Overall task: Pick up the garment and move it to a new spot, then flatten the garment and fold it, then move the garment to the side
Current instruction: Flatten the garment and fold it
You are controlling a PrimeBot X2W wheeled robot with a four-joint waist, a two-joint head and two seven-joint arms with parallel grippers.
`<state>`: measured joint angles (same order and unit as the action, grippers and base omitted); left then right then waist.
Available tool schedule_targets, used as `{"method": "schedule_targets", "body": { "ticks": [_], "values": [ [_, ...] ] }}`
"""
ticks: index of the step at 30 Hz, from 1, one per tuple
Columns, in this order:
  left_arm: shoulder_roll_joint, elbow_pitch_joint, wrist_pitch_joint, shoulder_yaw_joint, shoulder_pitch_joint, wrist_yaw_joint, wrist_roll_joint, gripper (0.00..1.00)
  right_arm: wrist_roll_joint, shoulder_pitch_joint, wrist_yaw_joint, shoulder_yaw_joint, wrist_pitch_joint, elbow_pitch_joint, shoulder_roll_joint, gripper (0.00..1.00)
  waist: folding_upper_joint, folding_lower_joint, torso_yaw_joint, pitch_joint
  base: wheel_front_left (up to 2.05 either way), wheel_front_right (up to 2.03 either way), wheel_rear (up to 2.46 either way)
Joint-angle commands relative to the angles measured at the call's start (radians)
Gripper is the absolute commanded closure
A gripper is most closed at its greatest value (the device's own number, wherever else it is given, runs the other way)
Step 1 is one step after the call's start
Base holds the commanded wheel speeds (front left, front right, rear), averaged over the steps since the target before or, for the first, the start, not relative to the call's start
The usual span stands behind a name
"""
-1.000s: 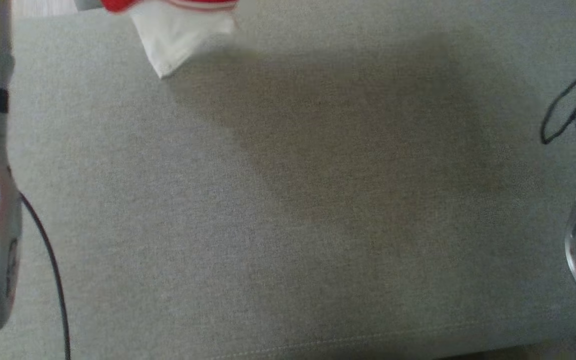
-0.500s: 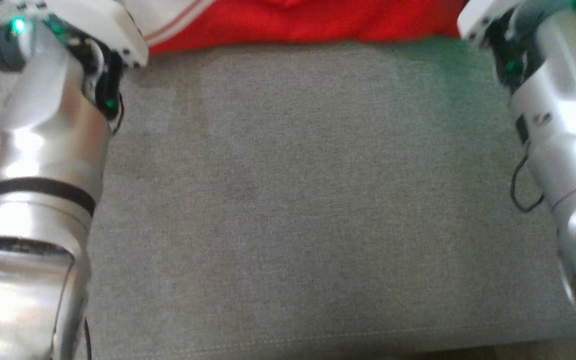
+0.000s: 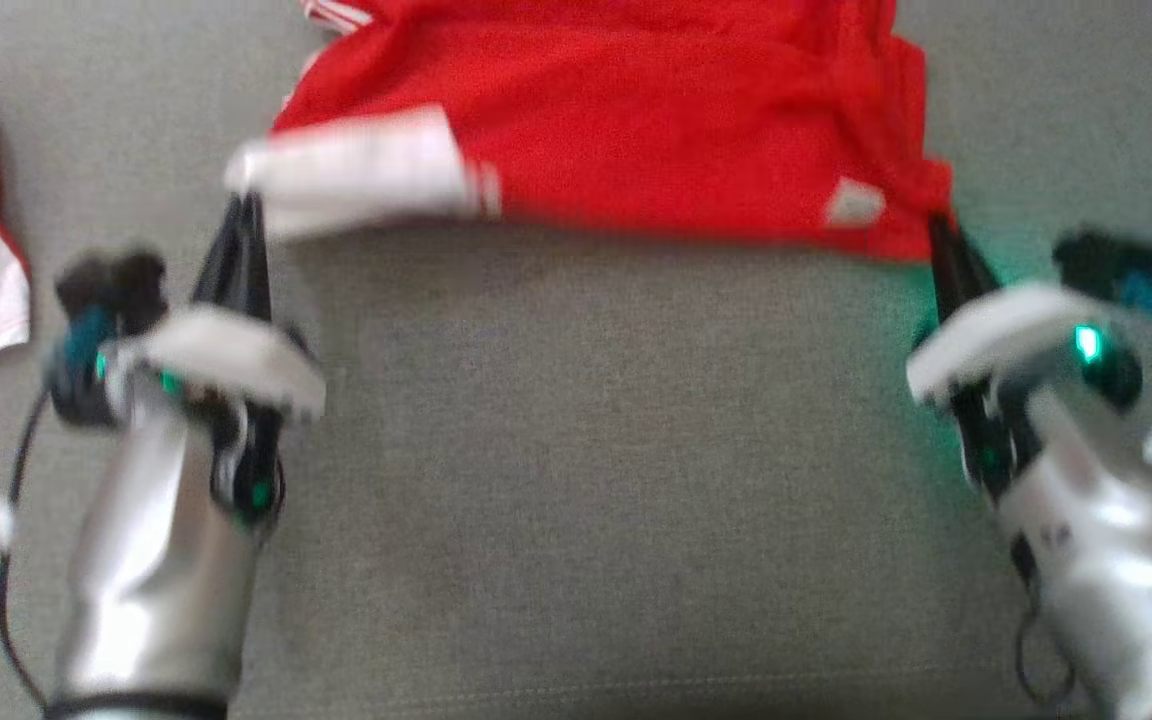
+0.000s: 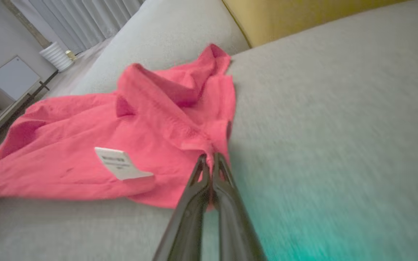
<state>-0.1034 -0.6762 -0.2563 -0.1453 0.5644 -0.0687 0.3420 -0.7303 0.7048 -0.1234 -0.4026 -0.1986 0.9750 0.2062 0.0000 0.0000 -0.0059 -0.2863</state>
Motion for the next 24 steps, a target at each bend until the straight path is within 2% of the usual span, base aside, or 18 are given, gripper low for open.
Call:
{"method": "schedule_targets", "body": {
  "ticks": [1, 8, 9, 13, 19, 24],
  "values": [
    [-0.04, 0.08, -0.005, 0.045, -0.039, 0.01, -0.008, 1.0, -0.012, -0.047, -0.007, -0.007, -0.017, -0.053, 0.019, 1.0, 0.0, 0.0, 0.009, 0.033, 0.0, 0.0, 0.0],
    [-0.064, 0.329, 0.013, 0.062, -0.369, 0.065, -0.035, 1.0, -0.047, -0.319, -0.007, 0.048, 0.02, -0.207, 0.061, 1.0, 0.0, 0.0, 0.008, 0.122, 0.0, 0.0, 0.0],
    [-0.064, 0.329, 0.013, 0.062, -0.369, 0.065, -0.035, 1.0, -0.047, -0.319, -0.007, 0.048, 0.02, -0.207, 0.061, 1.0, 0.0, 0.0, 0.008, 0.122, 0.0, 0.0, 0.0],
    [-0.069, 0.491, 0.088, 0.054, -0.528, 0.105, -0.04, 1.0, -0.025, -0.464, -0.007, 0.118, 0.061, -0.309, 0.067, 1.0, 0.0, 0.0, 0.015, 0.162, 0.0, 0.0, 0.0],
    [-0.054, 0.706, 0.203, 0.039, -0.716, 0.16, -0.031, 1.0, 0.071, -0.667, -0.007, 0.267, 0.18, -0.498, 0.024, 1.0, 0.0, 0.0, 0.019, 0.206, 0.0, 0.0, 0.0],
    [-0.07, 0.8, 0.276, 0.021, -0.794, 0.165, -0.027, 1.0, 0.178, -0.792, -0.007, 0.396, 0.314, -0.684, -0.057, 1.0, 0.0, 0.0, 0.016, 0.222, 0.0, 0.0, 0.0]
  ]
}}
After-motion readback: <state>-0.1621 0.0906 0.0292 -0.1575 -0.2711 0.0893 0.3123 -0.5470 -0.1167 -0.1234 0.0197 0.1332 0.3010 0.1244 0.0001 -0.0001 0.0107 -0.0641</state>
